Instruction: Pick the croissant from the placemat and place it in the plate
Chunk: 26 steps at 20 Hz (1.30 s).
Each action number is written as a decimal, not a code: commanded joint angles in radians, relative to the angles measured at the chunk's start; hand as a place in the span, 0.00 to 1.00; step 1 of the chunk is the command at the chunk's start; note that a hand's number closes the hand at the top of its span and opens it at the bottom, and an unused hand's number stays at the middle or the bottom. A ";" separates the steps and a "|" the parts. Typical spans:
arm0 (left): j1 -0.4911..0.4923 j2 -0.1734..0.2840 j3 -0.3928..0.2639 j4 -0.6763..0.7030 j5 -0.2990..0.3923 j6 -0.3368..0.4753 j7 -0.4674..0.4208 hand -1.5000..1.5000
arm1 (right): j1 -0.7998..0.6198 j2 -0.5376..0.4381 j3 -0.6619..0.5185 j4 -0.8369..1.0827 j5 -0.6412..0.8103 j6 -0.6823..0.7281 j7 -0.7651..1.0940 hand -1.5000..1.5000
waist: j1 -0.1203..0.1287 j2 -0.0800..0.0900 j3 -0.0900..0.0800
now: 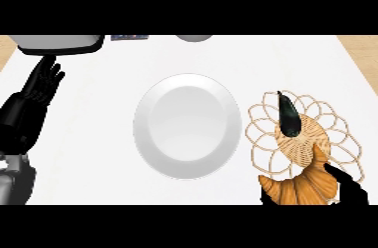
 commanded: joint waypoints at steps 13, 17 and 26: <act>-0.065 -0.024 -0.037 0.014 0.005 -0.021 -0.007 0.50 | -0.315 0.013 0.059 0.129 0.052 0.008 0.348 1.00 | 0.090 0.042 0.010; -0.084 -0.028 -0.052 0.014 0.002 -0.026 0.003 0.50 | -0.380 0.013 -0.024 0.220 -0.004 -0.008 0.348 1.00 | 0.102 0.044 0.012; -0.117 -0.040 -0.068 0.046 -0.018 -0.023 -0.016 0.50 | -0.588 0.013 -0.219 0.514 -0.205 0.003 0.348 1.00 | 0.133 0.051 0.013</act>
